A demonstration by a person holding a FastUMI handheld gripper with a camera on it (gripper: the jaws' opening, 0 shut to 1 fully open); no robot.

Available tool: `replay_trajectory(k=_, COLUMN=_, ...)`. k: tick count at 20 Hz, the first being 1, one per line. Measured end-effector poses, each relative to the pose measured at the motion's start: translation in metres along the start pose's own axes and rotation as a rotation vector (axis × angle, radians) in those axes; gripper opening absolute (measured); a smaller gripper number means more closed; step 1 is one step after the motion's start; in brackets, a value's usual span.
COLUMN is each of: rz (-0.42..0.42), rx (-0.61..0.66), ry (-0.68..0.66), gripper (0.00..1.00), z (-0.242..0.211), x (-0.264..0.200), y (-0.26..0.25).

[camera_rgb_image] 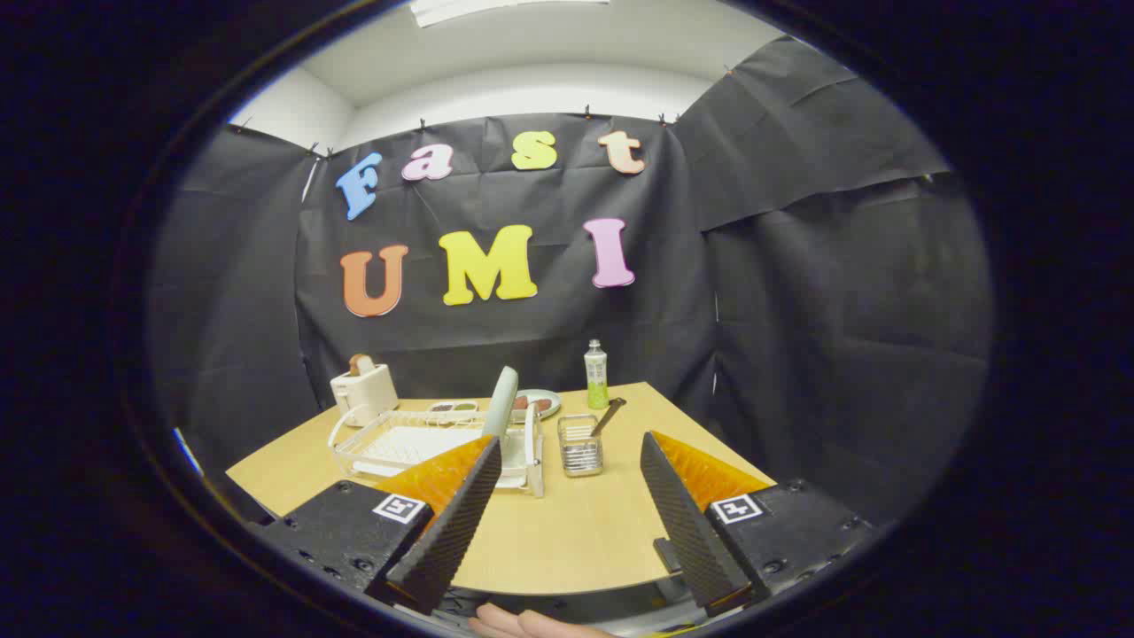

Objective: Take the plate from the dish rack, then take the spoon from the basket and place it into the plate.

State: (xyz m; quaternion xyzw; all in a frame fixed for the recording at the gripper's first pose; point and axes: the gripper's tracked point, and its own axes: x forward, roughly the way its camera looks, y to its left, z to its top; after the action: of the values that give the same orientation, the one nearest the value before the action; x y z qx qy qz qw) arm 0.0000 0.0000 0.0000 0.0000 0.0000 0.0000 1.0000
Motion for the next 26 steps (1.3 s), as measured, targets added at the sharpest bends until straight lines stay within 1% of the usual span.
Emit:
replay_trajectory(k=5, rz=0.045, rx=0.023, ry=0.035, gripper=1.0, z=-0.009, x=0.001, y=0.001)
replay_trajectory(k=15, rz=0.026, rx=-0.008, ry=0.03, gripper=1.0, z=-0.009, x=0.012, y=0.002)
replay_trajectory(k=18, rz=0.002, rx=-0.039, ry=0.019, gripper=1.0, z=0.006, x=0.035, y=0.007)
replay_trajectory(k=20, rz=-0.023, rx=-0.061, ry=0.044, gripper=1.0, z=0.01, x=0.056, y=0.01)
replay_trajectory(k=24, rz=0.006, rx=-0.08, ry=0.087, gripper=1.0, z=0.028, x=0.102, y=0.032)
replay_trajectory(k=26, rz=0.028, rx=-0.08, ry=0.14, gripper=1.0, z=0.034, x=0.128, y=0.044)
